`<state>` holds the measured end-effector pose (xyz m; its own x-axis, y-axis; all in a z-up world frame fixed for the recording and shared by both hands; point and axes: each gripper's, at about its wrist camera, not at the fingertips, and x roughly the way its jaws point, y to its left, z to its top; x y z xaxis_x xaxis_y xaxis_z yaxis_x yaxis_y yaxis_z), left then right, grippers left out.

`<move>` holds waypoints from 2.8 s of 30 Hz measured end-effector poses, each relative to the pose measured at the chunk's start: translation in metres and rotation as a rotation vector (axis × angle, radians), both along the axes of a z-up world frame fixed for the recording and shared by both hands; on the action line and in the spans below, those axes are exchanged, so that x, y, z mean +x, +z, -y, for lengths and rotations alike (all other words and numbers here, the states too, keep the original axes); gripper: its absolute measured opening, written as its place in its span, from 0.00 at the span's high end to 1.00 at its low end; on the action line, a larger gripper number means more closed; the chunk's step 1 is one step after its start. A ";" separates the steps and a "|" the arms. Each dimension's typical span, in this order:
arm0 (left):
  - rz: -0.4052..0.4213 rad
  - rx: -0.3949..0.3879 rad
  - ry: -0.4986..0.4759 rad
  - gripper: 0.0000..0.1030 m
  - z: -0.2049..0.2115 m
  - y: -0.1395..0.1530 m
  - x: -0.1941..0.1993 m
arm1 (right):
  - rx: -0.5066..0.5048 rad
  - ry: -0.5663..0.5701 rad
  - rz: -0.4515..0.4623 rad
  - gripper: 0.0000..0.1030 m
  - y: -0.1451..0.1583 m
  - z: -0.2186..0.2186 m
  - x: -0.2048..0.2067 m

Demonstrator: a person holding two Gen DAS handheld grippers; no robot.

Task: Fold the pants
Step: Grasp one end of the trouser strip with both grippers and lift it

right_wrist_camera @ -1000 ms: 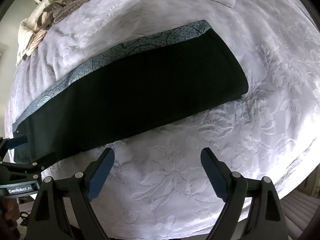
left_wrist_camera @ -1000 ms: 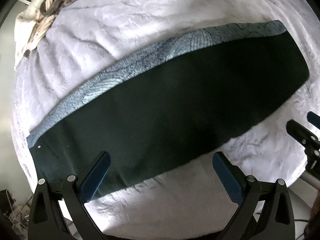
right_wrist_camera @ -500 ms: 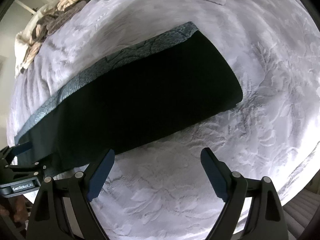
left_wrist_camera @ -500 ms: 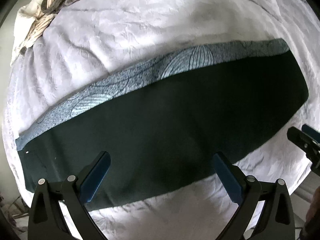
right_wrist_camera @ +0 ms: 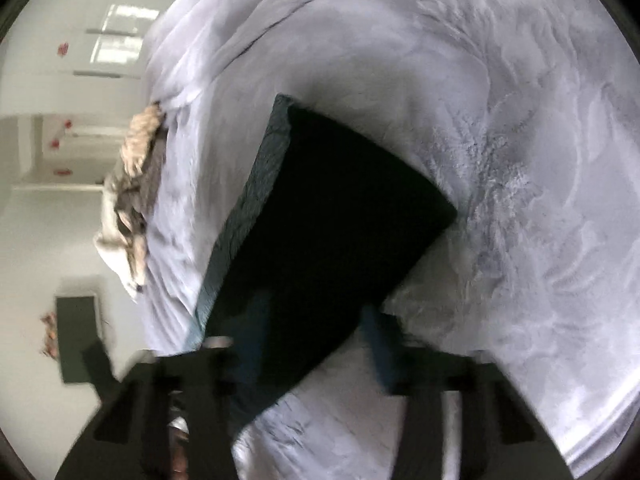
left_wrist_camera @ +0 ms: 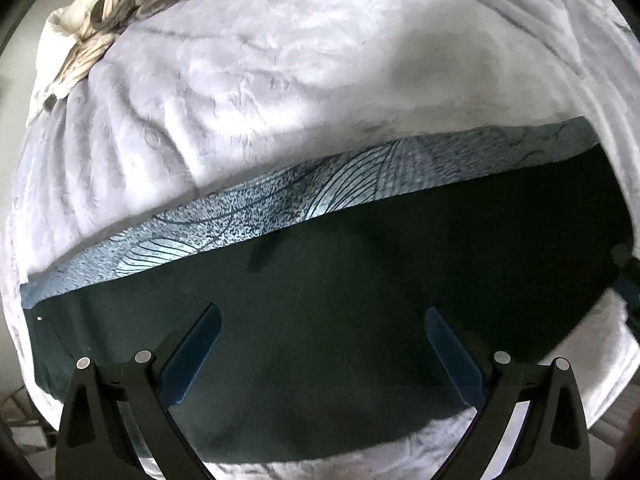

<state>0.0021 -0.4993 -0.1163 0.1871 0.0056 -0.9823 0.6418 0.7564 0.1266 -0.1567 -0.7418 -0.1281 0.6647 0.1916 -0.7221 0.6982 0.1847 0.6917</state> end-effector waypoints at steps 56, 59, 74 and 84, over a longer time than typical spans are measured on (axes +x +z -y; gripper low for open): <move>0.034 -0.075 0.295 0.07 -0.263 0.038 0.119 | -0.590 0.763 -0.169 0.77 0.062 -0.305 0.218; 0.020 -0.080 0.313 0.07 -0.292 0.038 0.123 | -0.785 0.858 -0.348 0.68 0.046 -0.353 0.230; -0.367 -0.416 0.088 0.08 -0.236 0.040 0.071 | 0.079 0.202 -0.039 0.38 0.025 -0.242 0.104; -0.346 -0.384 0.026 0.59 -0.203 0.044 0.054 | 0.179 0.142 0.079 0.84 0.013 -0.243 0.111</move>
